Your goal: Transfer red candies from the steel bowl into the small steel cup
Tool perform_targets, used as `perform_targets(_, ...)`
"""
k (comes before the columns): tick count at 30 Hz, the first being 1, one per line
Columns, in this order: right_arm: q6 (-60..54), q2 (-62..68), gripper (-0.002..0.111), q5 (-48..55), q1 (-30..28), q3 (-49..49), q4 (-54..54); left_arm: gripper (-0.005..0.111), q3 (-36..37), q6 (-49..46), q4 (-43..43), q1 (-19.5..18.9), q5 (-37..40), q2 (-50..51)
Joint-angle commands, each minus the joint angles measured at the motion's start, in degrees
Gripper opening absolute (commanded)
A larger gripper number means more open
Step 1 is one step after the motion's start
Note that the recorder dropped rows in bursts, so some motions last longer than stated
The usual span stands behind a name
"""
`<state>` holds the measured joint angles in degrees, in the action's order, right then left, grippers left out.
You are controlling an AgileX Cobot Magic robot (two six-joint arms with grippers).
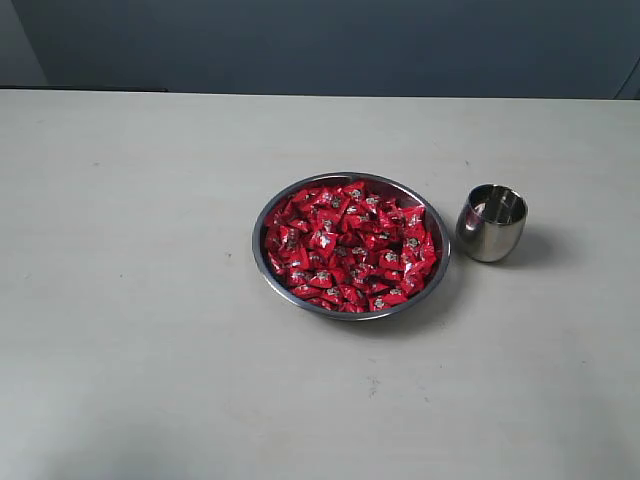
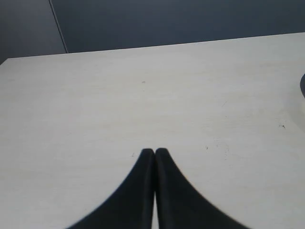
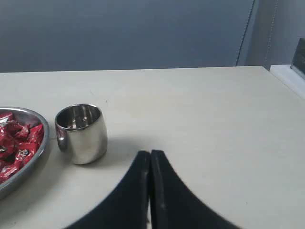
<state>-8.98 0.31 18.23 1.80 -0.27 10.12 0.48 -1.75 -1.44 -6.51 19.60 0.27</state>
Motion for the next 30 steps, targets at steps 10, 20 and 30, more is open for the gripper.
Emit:
perform_targets(10,-0.1,-0.3,-0.001,-0.6,-0.3,0.3,0.0,0.0,-0.5,0.1,-0.1,0.3,-0.3,-0.3)
perform_targets(20,-0.1,-0.3,-0.001,-0.6,-0.3,0.3,0.7,0.0,-0.5,0.1,-0.1,0.3,-0.3,-0.3)
perform_targets(30,-0.1,0.2,-0.001,-0.8,-0.3,0.3,0.6,0.0,-0.5,0.1,-0.1,0.3,-0.3,-0.3)
